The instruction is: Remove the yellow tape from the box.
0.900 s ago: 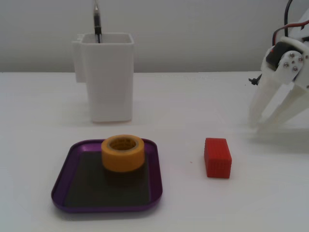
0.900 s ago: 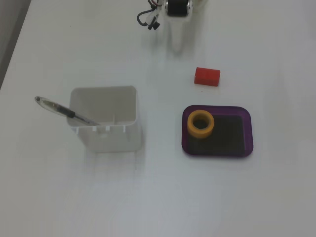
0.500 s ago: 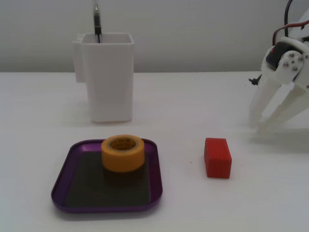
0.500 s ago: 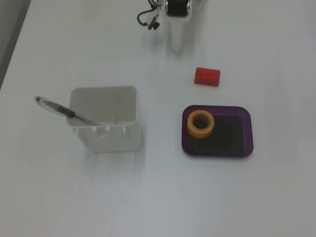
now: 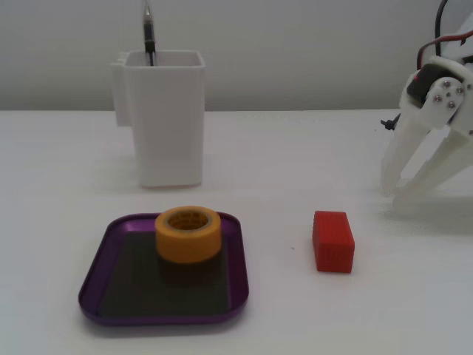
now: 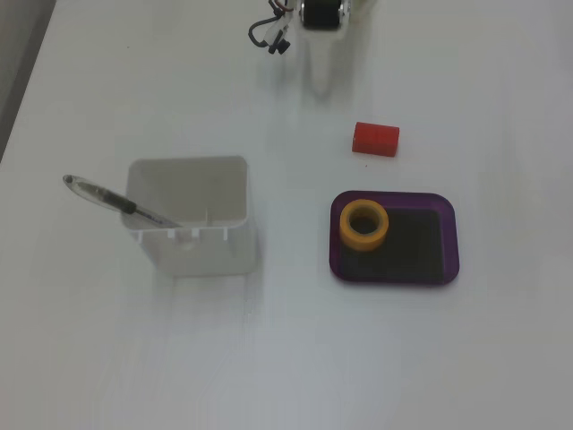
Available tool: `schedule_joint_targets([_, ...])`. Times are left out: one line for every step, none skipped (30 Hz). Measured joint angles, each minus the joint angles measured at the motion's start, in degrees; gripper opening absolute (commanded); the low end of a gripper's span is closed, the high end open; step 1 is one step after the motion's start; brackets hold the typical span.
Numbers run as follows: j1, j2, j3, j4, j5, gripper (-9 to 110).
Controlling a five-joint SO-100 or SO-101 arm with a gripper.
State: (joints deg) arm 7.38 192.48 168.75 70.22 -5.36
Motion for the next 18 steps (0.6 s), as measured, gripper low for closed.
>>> schedule_joint_targets([0.0,0.0,-0.3,0.0,0.0,0])
schedule_joint_targets([0.0,0.0,-0.7,0.0,0.0,0])
schedule_joint_targets([0.0,0.0,-1.3,0.0,0.0,0])
schedule_joint_targets([0.0,0.0,-1.9,0.0,0.0,0])
schedule_joint_targets([0.0,0.0,-2.6,0.0,-0.2,0])
schedule_joint_targets([0.0,-0.3,-3.3,0.0,-0.2,0])
schedule_joint_targets([0.0,-0.7,-4.0,0.0,-0.2,0])
schedule_joint_targets([0.0,-1.2,-4.7,0.0,-0.2,0])
schedule_joint_targets([-0.1,-2.2,-5.7,0.0,-0.2,0])
schedule_joint_targets([-0.1,-3.4,-6.9,0.0,-0.2,0])
schedule_joint_targets([-0.1,-5.2,-8.3,0.0,-0.2,0])
schedule_joint_targets([-0.1,-7.8,-10.2,0.0,-0.2,0])
schedule_joint_targets([-0.1,-10.5,-12.2,0.0,-0.2,0])
schedule_joint_targets([-0.4,-13.8,-14.7,0.0,-0.2,1])
schedule_joint_targets([0.0,-17.6,-17.2,0.0,-0.2,2])
schedule_joint_targets([0.0,-21.4,-19.7,0.0,-0.2,4])
schedule_joint_targets([0.0,-25.7,-22.3,0.0,-0.2,6])
schedule_joint_targets([-0.2,-30.3,-25.1,0.0,-0.2,9])
